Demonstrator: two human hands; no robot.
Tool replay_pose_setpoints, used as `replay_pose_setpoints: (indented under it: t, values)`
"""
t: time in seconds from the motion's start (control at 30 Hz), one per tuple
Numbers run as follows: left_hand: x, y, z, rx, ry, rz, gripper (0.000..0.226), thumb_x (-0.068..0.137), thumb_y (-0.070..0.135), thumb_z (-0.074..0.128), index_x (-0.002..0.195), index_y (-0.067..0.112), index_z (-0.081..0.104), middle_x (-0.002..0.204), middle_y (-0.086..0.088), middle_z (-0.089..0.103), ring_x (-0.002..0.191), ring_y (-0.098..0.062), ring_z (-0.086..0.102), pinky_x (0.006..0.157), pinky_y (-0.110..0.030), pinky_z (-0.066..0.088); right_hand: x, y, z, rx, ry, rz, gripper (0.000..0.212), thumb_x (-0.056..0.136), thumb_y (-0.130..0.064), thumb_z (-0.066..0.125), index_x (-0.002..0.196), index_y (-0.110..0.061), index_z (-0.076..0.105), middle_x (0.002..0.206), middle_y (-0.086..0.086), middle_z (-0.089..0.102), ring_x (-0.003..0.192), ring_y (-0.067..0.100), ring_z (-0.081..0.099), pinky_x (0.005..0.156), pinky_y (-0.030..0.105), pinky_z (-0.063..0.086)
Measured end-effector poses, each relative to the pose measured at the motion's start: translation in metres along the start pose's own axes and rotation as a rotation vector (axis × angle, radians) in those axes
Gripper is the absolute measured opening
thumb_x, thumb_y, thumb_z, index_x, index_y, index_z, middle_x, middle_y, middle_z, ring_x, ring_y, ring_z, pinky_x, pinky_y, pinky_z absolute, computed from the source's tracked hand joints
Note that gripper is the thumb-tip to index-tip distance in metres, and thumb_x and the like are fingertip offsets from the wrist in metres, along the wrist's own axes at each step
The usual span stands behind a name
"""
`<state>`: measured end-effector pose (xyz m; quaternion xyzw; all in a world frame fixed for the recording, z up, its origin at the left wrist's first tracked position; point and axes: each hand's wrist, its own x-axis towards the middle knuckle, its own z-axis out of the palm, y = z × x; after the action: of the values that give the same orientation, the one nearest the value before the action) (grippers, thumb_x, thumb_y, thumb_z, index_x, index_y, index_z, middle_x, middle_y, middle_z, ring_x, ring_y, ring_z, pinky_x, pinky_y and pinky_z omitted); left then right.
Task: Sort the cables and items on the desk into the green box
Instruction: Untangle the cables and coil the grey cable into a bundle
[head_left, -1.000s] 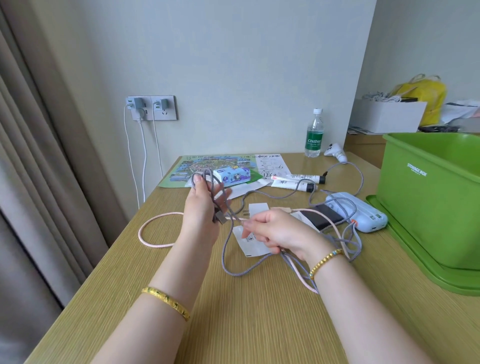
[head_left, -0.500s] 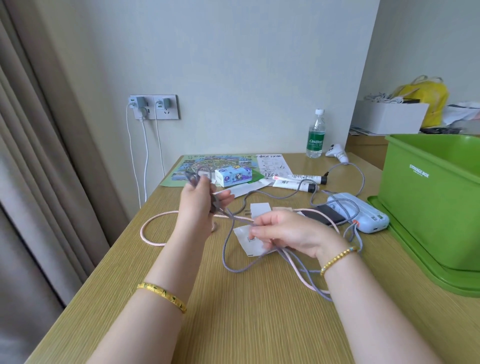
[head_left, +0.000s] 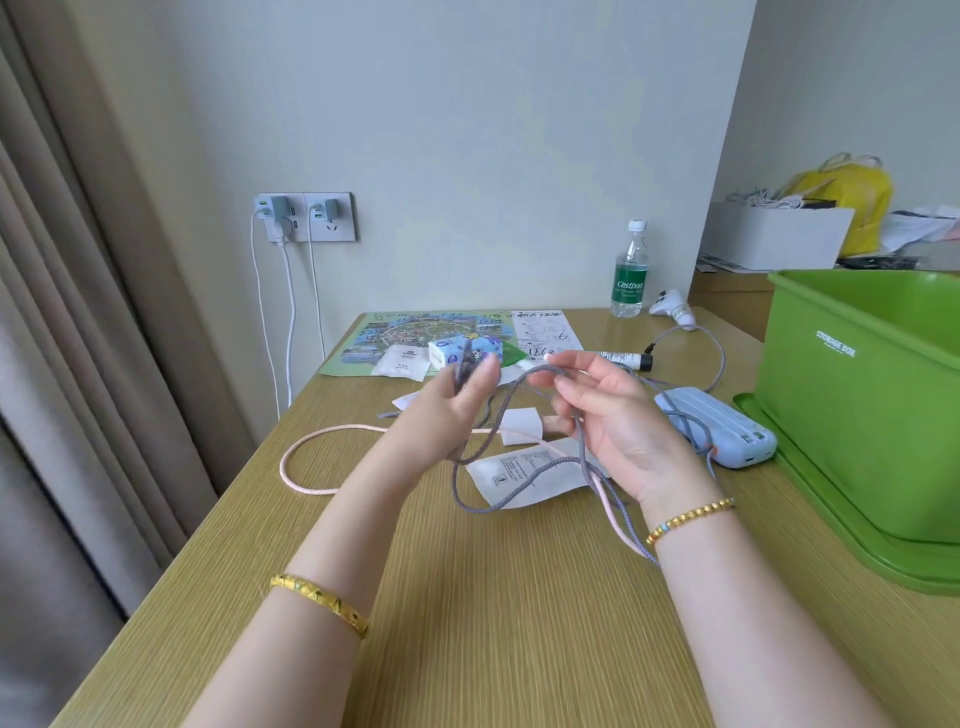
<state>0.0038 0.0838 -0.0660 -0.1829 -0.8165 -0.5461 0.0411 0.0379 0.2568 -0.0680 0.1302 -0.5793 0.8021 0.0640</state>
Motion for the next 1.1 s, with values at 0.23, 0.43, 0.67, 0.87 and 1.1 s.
replay_pose_setpoints:
  t: [0.23,0.43,0.67,0.87,1.1]
  values:
    - [-0.007,0.002,0.01,0.081,-0.246,-0.022,0.033,0.097,0.036,0.039,0.074,0.017,0.053,0.058,0.005,0.047,0.044,-0.009,0.041,0.044,-0.019,0.036,-0.004,-0.002,0.008,0.057,-0.096,0.03,0.021,0.092,0.003,0.043,0.101,-0.013,0.054,0.097,0.006,0.072,0.063,0.006,0.054,0.047,0.016,0.037]
    - [-0.011,0.003,0.007,-0.12,-0.337,-0.02,0.044,0.098,0.046,0.031,0.073,0.014,0.05,0.045,0.002,0.052,0.04,-0.016,0.058,0.041,-0.019,0.036,-0.002,-0.004,0.009,0.007,0.119,0.004,0.013,0.092,0.001,0.046,0.09,-0.009,0.054,0.062,-0.002,0.063,0.037,0.003,0.035,0.035,0.014,0.029]
    - [0.0,0.002,0.006,-0.445,0.014,-0.113,0.051,0.097,0.049,0.03,0.064,0.014,0.045,0.045,0.003,0.048,0.038,-0.015,0.049,0.044,-0.02,0.037,-0.003,0.001,0.007,-0.204,0.024,0.109,0.007,0.09,-0.013,0.055,0.089,-0.01,0.061,0.052,-0.008,0.048,0.043,0.007,0.041,0.05,0.02,0.044]
    - [0.008,-0.001,0.002,-0.961,0.29,-0.198,0.041,0.098,0.046,0.033,0.089,0.009,0.046,0.082,-0.01,0.069,0.067,-0.018,0.072,0.053,-0.027,0.057,-0.011,0.0,0.015,-0.588,-0.243,0.224,0.023,0.093,-0.006,0.049,0.072,-0.009,0.06,0.071,0.001,0.062,0.051,0.006,0.055,0.059,0.018,0.045]
    - [0.008,-0.001,0.0,-1.02,0.252,-0.144,0.049,0.098,0.049,0.024,0.087,0.01,0.052,0.051,-0.003,0.065,0.048,-0.019,0.065,0.049,-0.028,0.055,-0.013,0.006,0.026,-0.783,-0.361,0.287,0.026,0.094,-0.012,0.05,0.074,-0.015,0.065,0.092,0.019,0.068,0.068,0.01,0.059,0.074,0.016,0.05]
